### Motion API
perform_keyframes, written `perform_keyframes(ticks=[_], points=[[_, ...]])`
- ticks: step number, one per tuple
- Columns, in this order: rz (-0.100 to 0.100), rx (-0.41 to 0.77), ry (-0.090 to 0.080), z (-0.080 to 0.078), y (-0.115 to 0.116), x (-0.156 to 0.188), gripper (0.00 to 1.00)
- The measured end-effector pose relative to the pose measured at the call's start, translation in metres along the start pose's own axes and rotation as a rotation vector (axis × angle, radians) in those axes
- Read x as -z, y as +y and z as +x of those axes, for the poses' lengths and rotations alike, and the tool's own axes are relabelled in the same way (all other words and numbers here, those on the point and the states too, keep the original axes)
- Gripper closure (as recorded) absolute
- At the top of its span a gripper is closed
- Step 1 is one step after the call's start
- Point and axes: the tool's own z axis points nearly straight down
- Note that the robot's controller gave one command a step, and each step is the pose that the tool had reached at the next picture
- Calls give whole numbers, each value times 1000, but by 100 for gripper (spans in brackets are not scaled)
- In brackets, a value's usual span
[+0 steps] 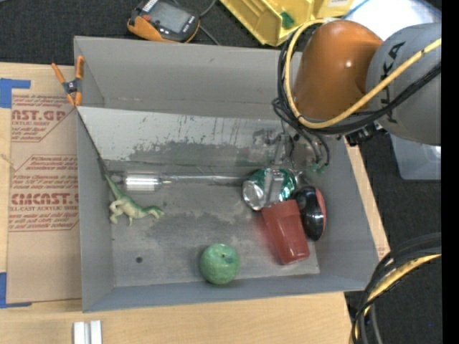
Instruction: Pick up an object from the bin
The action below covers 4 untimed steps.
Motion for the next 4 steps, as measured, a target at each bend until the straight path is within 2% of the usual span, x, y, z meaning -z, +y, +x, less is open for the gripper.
perform_keyframes(ticks=[1,2,3,4], points=[[0,0,-7,-1,0,4,0],[-6,-176,-14,-14,-72,-144,0],[-1,30,-22,-4,-60,-66,0],[-13,-181,-22,-14,-71,-154,0]])
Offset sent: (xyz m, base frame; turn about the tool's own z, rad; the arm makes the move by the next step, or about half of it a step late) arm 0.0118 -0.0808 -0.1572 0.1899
